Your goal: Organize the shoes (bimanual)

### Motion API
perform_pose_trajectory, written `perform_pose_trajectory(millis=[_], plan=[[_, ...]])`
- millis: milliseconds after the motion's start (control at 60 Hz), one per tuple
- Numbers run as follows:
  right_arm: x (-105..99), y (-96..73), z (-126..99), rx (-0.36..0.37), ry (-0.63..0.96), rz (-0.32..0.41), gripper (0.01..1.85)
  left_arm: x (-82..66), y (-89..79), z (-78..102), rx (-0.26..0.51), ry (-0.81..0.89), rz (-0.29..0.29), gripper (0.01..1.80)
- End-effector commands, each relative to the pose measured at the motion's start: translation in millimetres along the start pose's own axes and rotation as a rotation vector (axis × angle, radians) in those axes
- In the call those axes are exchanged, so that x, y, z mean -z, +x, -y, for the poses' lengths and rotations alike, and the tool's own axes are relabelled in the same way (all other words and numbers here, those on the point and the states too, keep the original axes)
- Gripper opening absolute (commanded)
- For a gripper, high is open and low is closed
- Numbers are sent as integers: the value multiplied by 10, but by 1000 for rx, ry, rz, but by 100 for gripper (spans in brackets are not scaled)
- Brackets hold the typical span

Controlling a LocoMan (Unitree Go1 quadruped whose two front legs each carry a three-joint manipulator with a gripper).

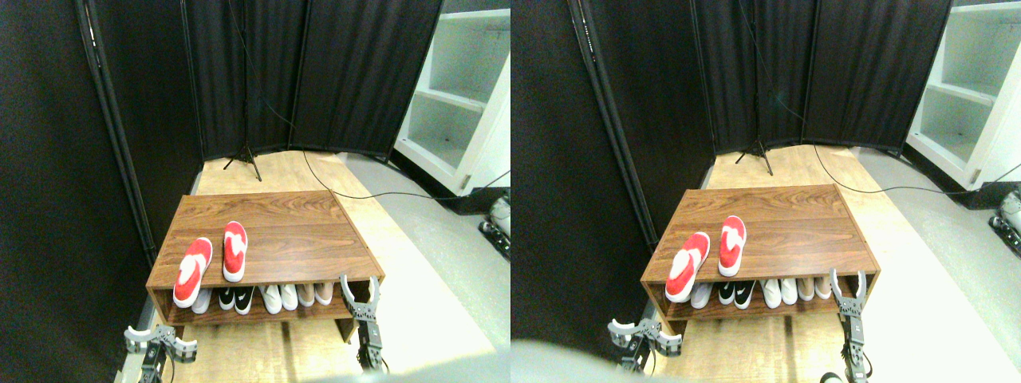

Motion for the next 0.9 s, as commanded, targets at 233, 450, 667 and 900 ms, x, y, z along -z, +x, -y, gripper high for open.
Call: perform_pose_trajectory(millis=[233, 450, 667, 900], plan=[[-9, 7, -99, -33, 8, 17, 44, 7, 269, -220, 18, -77, 10, 179], [-15, -1, -105, -20, 32, 18, 42, 56, 515, -263, 14, -111, 11, 178], [-41, -27, -108, -30, -11, 32, 41, 123, 693, -187, 9, -134, -15, 180], [-127, -82, -132, -27, 10, 51, 43, 211, 855, -122, -11, -123, -51, 180]])
